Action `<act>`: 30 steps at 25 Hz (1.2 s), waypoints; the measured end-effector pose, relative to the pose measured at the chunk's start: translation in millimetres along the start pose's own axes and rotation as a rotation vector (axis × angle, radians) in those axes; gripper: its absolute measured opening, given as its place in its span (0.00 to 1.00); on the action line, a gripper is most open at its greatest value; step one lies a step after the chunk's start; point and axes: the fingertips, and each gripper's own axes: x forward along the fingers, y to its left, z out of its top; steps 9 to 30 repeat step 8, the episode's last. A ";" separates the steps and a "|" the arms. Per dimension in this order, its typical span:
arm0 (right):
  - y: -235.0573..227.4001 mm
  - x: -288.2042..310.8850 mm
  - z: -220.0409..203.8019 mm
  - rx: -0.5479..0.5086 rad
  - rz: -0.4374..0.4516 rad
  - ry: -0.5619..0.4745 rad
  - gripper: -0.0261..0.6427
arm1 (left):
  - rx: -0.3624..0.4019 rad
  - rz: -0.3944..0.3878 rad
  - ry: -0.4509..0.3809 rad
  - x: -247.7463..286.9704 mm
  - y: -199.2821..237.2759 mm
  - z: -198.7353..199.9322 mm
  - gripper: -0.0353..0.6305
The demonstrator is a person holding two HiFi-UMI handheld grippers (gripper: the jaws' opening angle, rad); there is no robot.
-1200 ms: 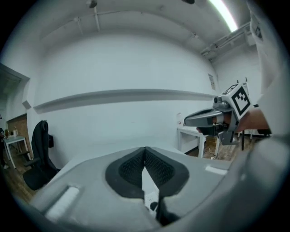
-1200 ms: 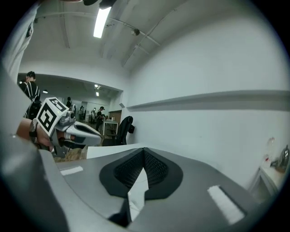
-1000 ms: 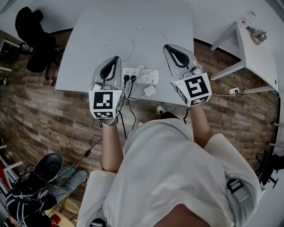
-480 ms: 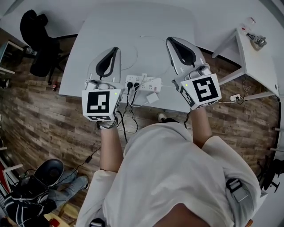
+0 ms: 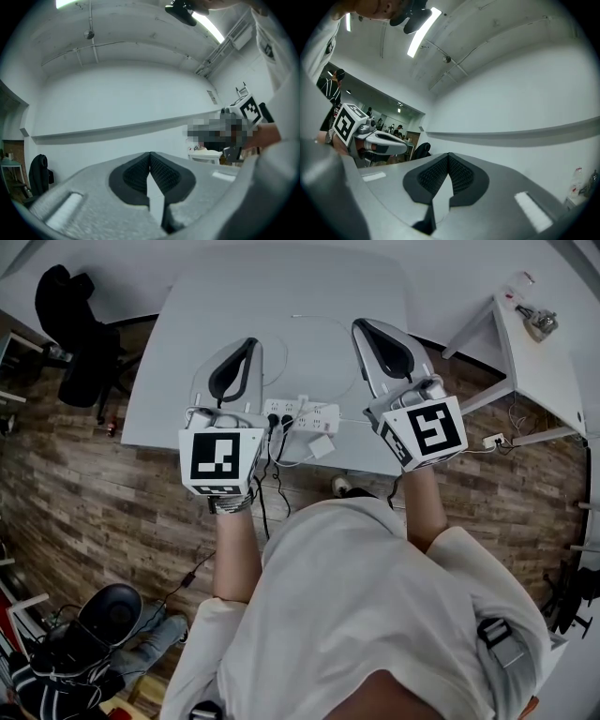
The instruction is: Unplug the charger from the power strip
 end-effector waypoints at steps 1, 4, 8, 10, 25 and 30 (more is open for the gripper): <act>-0.3 -1.7 -1.5 0.003 -0.002 0.003 0.04 | -0.005 -0.002 0.002 0.1 -1.2 0.0 0.06; 0.3 -4.3 -4.0 0.004 -0.007 0.013 0.04 | 0.000 -0.009 0.007 -0.5 -2.3 -0.5 0.06; 4.7 -4.5 -2.4 0.000 -0.006 0.023 0.04 | 0.022 -0.014 0.014 -4.6 -1.0 0.0 0.06; 4.7 -4.5 -2.4 0.000 -0.006 0.023 0.04 | 0.022 -0.014 0.014 -4.6 -1.0 0.0 0.06; 4.7 -4.5 -2.4 0.000 -0.006 0.023 0.04 | 0.022 -0.014 0.014 -4.6 -1.0 0.0 0.06; 4.7 -4.5 -2.4 0.000 -0.006 0.023 0.04 | 0.022 -0.014 0.014 -4.6 -1.0 0.0 0.06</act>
